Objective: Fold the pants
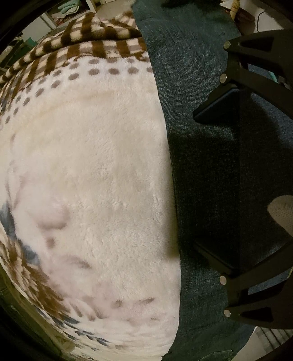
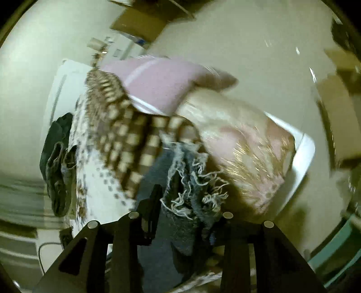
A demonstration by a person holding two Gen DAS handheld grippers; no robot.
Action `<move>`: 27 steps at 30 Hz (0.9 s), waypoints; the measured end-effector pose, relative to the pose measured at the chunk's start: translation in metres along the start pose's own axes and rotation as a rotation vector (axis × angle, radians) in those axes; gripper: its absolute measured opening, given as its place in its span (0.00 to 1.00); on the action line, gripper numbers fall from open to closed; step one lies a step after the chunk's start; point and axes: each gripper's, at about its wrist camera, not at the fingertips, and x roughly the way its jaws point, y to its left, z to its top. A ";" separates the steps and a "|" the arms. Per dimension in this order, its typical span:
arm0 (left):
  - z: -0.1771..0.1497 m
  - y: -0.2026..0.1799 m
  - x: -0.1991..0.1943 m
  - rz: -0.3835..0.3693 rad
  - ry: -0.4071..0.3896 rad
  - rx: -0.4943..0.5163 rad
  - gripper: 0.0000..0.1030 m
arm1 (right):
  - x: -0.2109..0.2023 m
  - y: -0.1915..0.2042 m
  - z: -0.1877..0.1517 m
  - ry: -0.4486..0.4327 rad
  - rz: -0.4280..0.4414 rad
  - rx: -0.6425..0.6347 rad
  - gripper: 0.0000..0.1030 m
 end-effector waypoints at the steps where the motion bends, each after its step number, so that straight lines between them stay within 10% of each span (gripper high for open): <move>1: 0.001 0.000 0.000 0.001 0.002 -0.001 1.00 | -0.002 0.008 -0.003 0.013 0.022 -0.027 0.22; 13: 0.008 0.001 0.002 -0.003 0.014 -0.006 1.00 | 0.021 0.033 -0.017 0.007 -0.230 -0.188 0.29; 27: 0.019 0.001 0.005 -0.002 0.031 -0.017 1.00 | -0.017 0.044 -0.027 -0.088 -0.232 -0.146 0.29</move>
